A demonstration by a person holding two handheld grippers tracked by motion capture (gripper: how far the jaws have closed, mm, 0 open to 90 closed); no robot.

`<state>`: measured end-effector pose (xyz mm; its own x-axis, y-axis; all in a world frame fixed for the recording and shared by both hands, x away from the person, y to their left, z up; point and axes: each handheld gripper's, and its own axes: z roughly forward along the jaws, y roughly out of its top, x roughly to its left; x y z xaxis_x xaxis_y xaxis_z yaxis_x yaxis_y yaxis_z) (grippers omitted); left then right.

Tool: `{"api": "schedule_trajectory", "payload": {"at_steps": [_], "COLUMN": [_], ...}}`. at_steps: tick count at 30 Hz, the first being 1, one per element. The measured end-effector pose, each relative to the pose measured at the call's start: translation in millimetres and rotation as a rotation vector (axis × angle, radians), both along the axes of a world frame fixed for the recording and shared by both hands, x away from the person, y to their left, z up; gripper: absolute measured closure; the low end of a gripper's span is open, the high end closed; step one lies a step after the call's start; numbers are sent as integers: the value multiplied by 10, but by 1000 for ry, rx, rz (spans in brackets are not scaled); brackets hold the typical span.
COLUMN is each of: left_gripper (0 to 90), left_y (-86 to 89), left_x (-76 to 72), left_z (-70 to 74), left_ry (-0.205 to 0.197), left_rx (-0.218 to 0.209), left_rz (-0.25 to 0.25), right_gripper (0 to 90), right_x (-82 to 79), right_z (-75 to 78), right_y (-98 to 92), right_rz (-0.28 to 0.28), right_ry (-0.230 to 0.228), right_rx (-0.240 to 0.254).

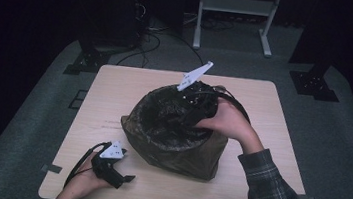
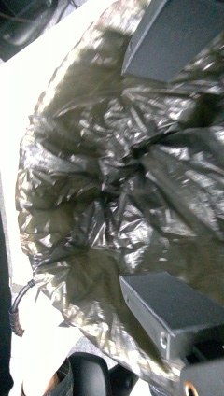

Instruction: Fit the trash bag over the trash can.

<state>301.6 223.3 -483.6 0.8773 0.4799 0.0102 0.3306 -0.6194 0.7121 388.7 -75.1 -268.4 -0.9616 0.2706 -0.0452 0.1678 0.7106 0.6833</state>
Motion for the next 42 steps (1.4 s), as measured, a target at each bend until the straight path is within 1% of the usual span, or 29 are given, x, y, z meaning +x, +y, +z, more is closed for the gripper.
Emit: {"api": "schedule_trajectory", "payload": {"at_steps": [2, 5, 8, 10, 16, 19, 23, 28, 30, 32, 37, 42], "left_gripper": [0, 0, 0, 0, 0, 0, 0, 0, 0, 0, 0, 0], "left_y": [0, 0, 0, 0, 0, 0, 0, 0, 0, 0, 0, 0], "left_x": [0, 0, 0, 0, 0, 0, 0, 0, -1, -2, -1, -1], "left_z": [0, 0, 0, 0, 0, 0, 0, 0, 0, 0, 1, 1], "left_ry": [0, 0, 0, 0, 0, 0, 0, 0, 0, -1, 0, 0], "left_rx": [0, 0, 1, 1, 0, 1, 1, 1, 0, 0, 1, 1], "left_rz": [0, 0, 0, 0, 0, 0, 0, 0, 0, 1, 1, 1], "right_gripper": [17, 17, 17, 17, 17, 17, 17, 17, 17, 17, 17, 17], "right_x": [-14, -54, -110, -173, -367, -440, -530, -641, -679, -729, -842, -922], "right_z": [18, 56, 75, 76, 23, -34, -126, -258, -309, -379, -545, -775], "right_y": [-72, -200, -323, -424, -702, -803, -933, -1036, -1065, -1107, -1182, -1236], "right_rz": [-9, -25, -29, -36, -56, -73, -87, -102, -114, -122, -145, -165], "right_ry": [-7, -19, -27, -38, -41, -48, -39, -36, -44, -36, -41, -31], "right_rx": [10, 40, 70, 83, 141, 138, 164, 177, 178, 187, 185, 200]}}
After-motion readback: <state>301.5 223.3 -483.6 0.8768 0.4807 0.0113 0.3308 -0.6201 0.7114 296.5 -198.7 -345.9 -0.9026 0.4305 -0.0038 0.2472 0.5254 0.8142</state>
